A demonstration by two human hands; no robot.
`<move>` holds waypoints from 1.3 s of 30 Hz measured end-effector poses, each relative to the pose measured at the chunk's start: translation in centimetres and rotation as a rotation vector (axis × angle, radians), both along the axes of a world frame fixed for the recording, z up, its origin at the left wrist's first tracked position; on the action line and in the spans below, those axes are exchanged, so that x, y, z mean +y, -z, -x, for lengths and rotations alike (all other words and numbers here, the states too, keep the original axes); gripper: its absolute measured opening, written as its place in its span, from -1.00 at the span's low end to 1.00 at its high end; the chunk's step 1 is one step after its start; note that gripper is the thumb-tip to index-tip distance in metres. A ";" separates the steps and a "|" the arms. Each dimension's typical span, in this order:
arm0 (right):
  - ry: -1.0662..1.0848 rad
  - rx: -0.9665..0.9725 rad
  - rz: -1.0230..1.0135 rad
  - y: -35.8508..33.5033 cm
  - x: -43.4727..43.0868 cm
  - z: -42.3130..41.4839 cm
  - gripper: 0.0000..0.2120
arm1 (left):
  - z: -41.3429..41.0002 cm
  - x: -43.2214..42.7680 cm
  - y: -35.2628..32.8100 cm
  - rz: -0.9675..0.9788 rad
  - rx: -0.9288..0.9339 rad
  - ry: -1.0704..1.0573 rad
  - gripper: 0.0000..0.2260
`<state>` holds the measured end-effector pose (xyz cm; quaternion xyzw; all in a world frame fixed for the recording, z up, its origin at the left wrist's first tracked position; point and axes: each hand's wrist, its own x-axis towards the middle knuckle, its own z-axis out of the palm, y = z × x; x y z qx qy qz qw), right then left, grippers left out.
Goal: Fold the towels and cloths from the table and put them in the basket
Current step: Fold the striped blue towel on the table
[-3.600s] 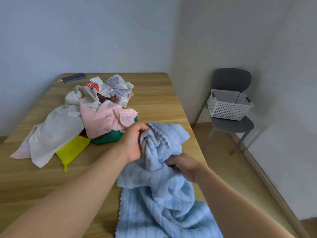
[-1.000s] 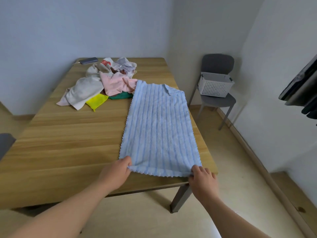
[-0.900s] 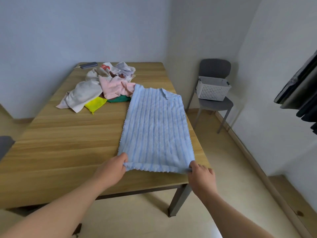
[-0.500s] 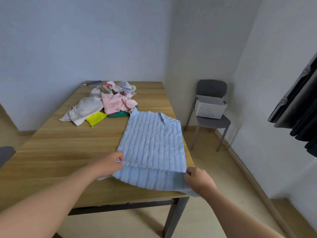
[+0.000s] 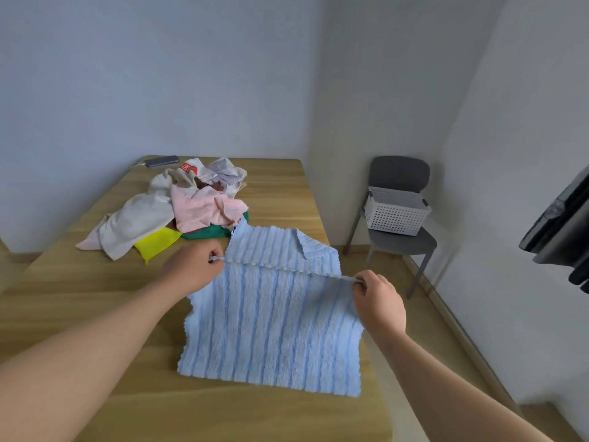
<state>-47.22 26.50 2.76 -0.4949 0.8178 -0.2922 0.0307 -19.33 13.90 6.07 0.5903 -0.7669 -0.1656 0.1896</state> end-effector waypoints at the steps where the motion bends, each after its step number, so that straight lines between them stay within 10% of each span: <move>1: 0.009 -0.005 0.013 0.0 -1.6 0.3 -0.79 | 0.5 -1.6 0.0 0.005 0.005 0.001 -0.92; 22: 0.296 -0.424 0.008 5.6 -27.7 6.4 -0.84 | 9.0 -29.2 8.4 0.010 -0.114 0.103 -0.78; 28: 0.060 -0.448 -0.113 6.5 -25.8 4.4 -0.42 | 8.7 -26.7 9.9 0.075 -0.278 0.086 -0.56; 39: -0.338 -0.093 -0.489 11.1 -13.0 -1.4 -0.92 | 4.0 -9.6 13.5 -0.251 -0.245 0.421 -0.94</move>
